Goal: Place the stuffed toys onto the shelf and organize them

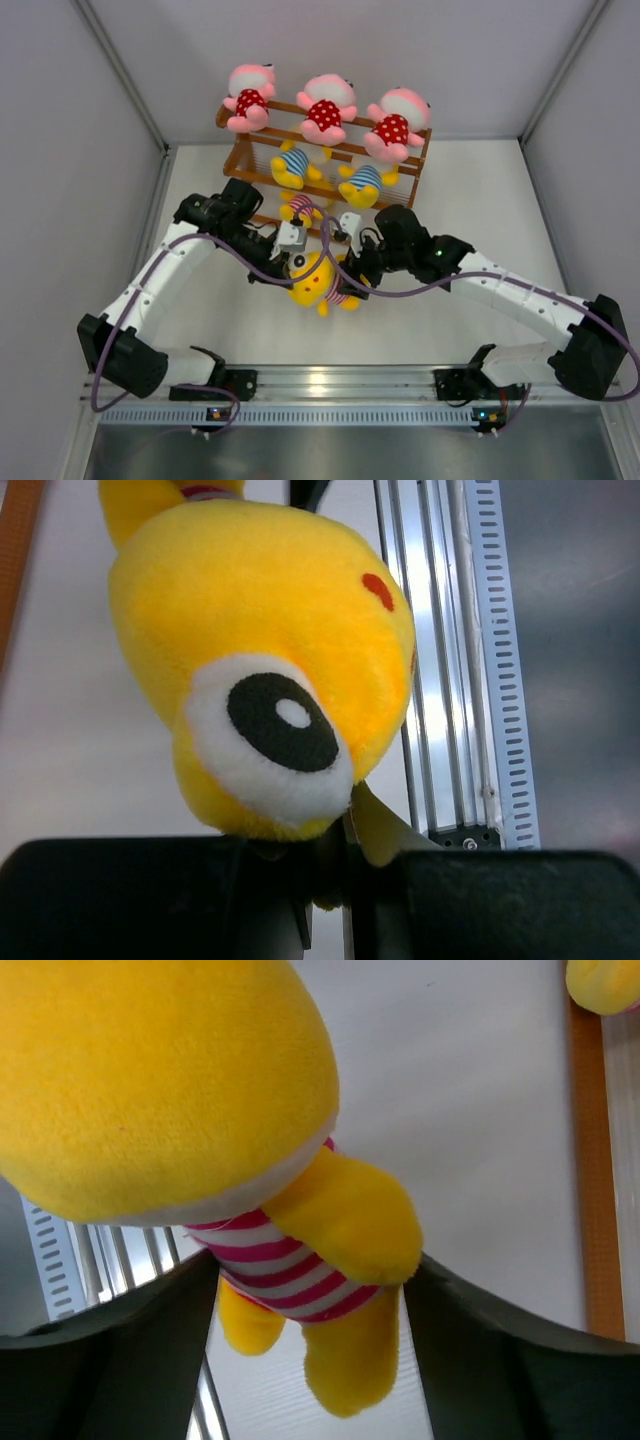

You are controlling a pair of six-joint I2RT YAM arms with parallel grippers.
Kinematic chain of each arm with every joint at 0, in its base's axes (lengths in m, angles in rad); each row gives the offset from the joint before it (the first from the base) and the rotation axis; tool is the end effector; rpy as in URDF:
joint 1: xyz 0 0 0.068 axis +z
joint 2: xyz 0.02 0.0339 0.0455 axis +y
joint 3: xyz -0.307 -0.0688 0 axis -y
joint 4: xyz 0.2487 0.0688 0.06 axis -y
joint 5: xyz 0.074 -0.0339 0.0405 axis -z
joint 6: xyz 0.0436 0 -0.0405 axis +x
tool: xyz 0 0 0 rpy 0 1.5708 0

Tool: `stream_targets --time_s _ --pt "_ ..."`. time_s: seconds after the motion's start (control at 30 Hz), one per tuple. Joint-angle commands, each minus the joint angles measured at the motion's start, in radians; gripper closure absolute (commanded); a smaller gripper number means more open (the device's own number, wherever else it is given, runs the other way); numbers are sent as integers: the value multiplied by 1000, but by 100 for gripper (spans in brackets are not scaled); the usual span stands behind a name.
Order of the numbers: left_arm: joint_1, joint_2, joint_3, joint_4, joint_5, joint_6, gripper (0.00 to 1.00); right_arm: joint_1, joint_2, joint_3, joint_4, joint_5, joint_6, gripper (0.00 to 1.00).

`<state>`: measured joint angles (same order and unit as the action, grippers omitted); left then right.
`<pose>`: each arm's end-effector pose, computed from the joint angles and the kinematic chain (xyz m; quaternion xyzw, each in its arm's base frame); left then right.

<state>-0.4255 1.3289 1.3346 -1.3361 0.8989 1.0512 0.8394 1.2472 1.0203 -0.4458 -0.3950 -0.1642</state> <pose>0.1853 -0.1214 0.3747 0.6404 0.6263 -0.3772 0.2355 0.1662 0.2103 0.3359 -0.4996 0.7335 0.3078 0.3431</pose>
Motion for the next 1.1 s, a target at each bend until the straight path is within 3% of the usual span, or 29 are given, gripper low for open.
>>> stream_targets --time_s 0.0,0.07,0.1,0.2,0.23,0.33,0.47,0.63,0.77,0.97,1.0,1.03,1.07 --pt "-4 -42 21 -172 35 56 100 -10 46 -14 140 -82 102 46" --pt "-4 -10 40 -173 37 53 100 -8 58 -43 188 -87 231 66" --pt "-4 3 52 -173 32 44 100 -7 52 -63 208 -47 280 100" --pt "-4 71 107 -172 14 -2 81 3 19 -164 287 57 478 100" --pt "-4 79 119 -170 -9 -11 70 7 8 -187 300 73 521 100" --pt "-2 84 126 -152 -58 -48 64 18 -48 -273 353 114 669 100" --pt "-1 79 103 -58 -135 -160 72 73 -136 -345 417 180 716 100" --pt "-2 115 107 12 -201 -229 71 132 -219 -353 388 286 730 100" --pt "-2 119 107 29 -199 -226 94 142 -238 -376 390 294 761 100" --pt "-1 141 107 34 -201 -217 97 159 -268 -394 386 320 776 100" --pt "-2 139 110 32 -203 -217 94 162 -279 -402 384 332 782 100" --pt "-2 141 115 32 -209 -218 84 162 -285 -408 383 340 790 100" --pt "-2 144 120 34 -213 -230 49 162 -290 -420 380 349 817 100"
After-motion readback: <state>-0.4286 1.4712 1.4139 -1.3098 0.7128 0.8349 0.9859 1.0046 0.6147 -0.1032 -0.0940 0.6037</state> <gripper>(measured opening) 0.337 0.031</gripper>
